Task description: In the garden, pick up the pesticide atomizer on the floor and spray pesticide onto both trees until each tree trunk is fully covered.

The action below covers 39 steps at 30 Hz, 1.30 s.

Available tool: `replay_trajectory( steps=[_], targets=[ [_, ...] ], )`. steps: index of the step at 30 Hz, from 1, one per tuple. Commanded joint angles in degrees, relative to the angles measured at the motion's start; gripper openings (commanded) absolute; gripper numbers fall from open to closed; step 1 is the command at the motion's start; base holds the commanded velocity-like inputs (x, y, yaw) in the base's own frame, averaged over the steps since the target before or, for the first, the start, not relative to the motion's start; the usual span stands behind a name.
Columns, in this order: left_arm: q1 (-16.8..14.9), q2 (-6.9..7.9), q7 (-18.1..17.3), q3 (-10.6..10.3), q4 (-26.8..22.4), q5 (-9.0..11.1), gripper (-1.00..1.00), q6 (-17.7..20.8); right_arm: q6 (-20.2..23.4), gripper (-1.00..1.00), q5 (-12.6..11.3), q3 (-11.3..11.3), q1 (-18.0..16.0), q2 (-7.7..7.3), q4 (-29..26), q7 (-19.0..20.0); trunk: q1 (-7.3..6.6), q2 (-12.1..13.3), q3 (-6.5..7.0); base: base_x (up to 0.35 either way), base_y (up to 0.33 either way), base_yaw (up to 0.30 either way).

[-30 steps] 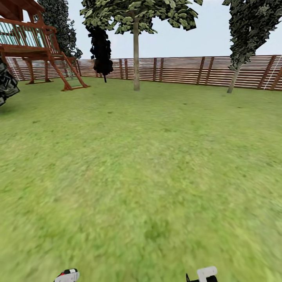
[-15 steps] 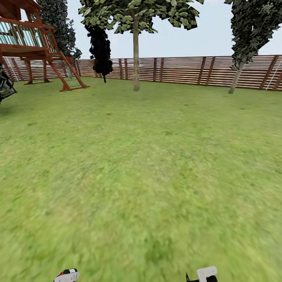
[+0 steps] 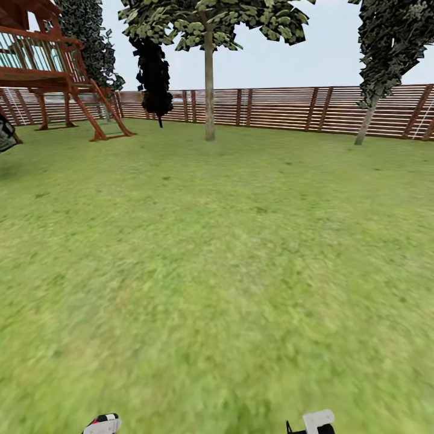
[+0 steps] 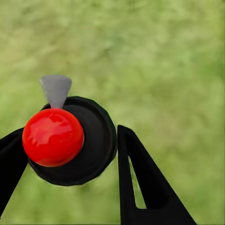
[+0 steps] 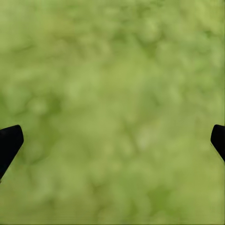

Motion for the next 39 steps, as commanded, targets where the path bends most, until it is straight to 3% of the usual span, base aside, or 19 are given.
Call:
replay_trajectory(
  steps=[1, 39],
  targets=[
    [0.0, 0.00, 0.0, 0.0, 0.0, 0.0, -1.00, 0.0, 0.0, 1.00, 0.0, 0.0, 0.0, 0.00, 0.0, 0.0, 0.00, 0.0, 0.00, 0.338, 0.000, 0.000],
    [0.0, 0.00, 0.0, 0.0, 0.0, 0.0, -1.00, -0.1, 0.0, 1.00, 0.0, 0.0, 0.0, 0.00, 0.0, 0.0, 0.00, 0.0, 0.00, 0.338, 0.000, 0.000]
  ],
)
